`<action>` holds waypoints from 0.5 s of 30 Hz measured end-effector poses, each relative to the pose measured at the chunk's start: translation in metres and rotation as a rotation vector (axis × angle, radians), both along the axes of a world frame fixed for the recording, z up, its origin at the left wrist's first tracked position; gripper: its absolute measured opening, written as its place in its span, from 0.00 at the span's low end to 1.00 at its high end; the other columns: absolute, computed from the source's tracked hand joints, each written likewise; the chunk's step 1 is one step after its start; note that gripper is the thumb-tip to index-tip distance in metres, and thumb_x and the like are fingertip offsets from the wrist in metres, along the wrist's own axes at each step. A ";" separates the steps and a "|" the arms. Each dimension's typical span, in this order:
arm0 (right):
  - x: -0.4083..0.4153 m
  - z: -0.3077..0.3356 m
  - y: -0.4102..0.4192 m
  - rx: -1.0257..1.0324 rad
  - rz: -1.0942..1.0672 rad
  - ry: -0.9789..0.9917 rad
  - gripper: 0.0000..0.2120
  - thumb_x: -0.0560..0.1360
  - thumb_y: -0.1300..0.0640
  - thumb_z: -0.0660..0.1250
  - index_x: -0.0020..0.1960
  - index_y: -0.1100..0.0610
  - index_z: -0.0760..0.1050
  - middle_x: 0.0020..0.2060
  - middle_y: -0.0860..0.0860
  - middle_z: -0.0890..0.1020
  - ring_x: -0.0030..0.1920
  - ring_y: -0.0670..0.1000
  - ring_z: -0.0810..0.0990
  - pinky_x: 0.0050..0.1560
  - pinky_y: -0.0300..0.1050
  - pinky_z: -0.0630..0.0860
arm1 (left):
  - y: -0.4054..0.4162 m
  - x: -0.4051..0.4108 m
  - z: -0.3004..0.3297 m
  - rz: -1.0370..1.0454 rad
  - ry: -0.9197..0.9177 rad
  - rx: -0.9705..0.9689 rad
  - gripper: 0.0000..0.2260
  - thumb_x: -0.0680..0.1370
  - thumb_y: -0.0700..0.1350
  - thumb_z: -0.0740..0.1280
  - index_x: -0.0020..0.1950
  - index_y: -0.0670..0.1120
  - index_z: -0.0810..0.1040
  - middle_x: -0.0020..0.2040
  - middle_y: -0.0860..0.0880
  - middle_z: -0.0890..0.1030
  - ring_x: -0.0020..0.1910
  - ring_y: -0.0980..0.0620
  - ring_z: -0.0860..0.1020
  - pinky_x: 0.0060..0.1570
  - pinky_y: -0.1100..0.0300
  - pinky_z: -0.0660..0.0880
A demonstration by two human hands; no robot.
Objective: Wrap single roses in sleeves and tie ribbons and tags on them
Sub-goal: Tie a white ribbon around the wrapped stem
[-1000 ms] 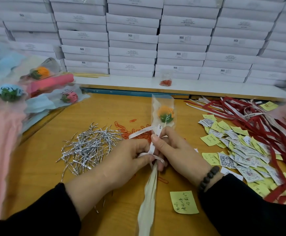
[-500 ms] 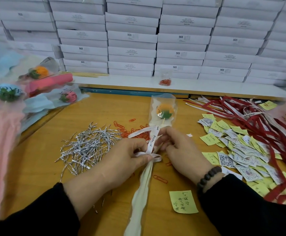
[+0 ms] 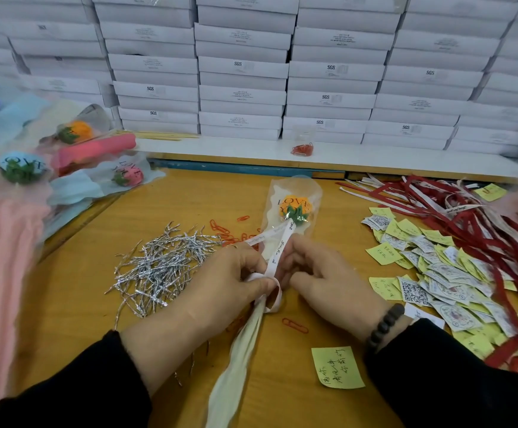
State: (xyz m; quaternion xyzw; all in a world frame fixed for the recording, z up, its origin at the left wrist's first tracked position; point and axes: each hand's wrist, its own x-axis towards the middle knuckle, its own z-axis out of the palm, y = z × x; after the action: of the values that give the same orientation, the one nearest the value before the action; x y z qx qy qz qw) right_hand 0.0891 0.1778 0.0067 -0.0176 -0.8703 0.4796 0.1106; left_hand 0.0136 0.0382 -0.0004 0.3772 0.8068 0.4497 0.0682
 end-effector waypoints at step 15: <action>0.000 -0.007 -0.009 0.281 -0.020 0.056 0.23 0.72 0.65 0.66 0.47 0.38 0.61 0.39 0.43 0.74 0.38 0.40 0.74 0.40 0.35 0.73 | -0.001 -0.001 0.001 0.010 -0.142 0.032 0.07 0.73 0.39 0.71 0.34 0.43 0.78 0.33 0.39 0.79 0.33 0.47 0.75 0.41 0.47 0.76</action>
State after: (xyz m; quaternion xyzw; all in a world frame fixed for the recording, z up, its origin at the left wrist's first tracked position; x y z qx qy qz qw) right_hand 0.0890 0.1686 -0.0004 0.0026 -0.9252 0.3523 0.1411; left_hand 0.0126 0.0371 0.0002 0.3413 0.7945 0.4886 0.1169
